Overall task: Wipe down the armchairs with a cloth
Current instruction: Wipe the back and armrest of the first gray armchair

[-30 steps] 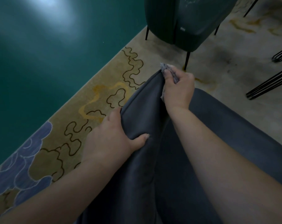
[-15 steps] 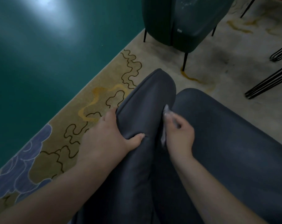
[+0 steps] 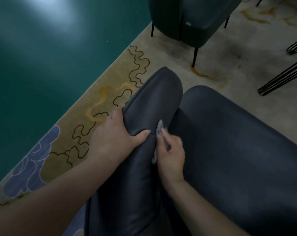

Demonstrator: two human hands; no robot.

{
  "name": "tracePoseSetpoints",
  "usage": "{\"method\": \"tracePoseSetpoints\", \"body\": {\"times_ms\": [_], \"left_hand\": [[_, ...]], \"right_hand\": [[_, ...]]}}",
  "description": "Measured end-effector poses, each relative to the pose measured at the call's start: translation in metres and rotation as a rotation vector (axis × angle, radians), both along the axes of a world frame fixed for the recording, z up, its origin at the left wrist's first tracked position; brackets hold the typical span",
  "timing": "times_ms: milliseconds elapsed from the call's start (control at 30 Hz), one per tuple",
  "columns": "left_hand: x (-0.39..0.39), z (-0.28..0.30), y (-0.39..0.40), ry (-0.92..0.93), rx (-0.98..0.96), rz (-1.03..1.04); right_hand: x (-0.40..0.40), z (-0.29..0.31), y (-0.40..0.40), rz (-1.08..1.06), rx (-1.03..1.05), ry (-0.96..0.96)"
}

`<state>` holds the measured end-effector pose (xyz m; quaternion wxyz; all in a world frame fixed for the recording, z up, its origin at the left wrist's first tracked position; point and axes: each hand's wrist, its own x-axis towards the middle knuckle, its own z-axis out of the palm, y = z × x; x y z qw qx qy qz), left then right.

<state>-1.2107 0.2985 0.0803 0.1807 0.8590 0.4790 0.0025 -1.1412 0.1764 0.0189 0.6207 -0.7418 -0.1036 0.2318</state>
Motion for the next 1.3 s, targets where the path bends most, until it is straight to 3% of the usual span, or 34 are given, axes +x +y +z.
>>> {"method": "tracePoseSetpoints", "body": {"times_ms": [200, 367, 533, 600, 700, 767, 867, 967, 1167, 1300], "left_hand": [[0.000, -0.001, 0.002, 0.024, 0.039, -0.022], [-0.001, 0.000, 0.002, -0.007, 0.001, -0.029], [-0.002, 0.004, 0.002, -0.040, -0.076, -0.059], [-0.005, 0.009, 0.006, -0.054, -0.168, -0.095], [-0.022, 0.020, 0.025, -0.186, -0.527, -0.233], [-0.042, 0.030, 0.041, -0.152, -0.644, -0.337], [-0.077, 0.046, 0.071, 0.060, -0.372, -0.493], [-0.109, 0.072, 0.109, 0.127, -0.132, -0.613], [-0.138, 0.113, 0.179, 0.139, 0.141, -0.766], [-0.137, 0.121, 0.203, 0.156, 0.202, -0.840]], "right_hand": [[-0.046, 0.012, -0.055, 0.171, -0.025, 0.106], [-0.005, 0.034, -0.070, 0.307, -0.062, 0.309], [0.012, 0.059, -0.079, 0.190, -0.170, 0.118], [0.007, 0.068, -0.077, 0.139, -0.175, 0.142], [-0.008, 0.084, -0.063, 0.061, -0.186, 0.095], [-0.018, 0.097, -0.047, 0.009, -0.182, 0.067], [-0.032, 0.116, -0.015, -0.019, -0.214, 0.010], [-0.045, 0.134, 0.021, -0.079, -0.225, -0.048], [-0.064, 0.162, 0.088, -0.098, -0.238, -0.135], [-0.065, 0.168, 0.121, -0.066, -0.228, -0.168]]}}
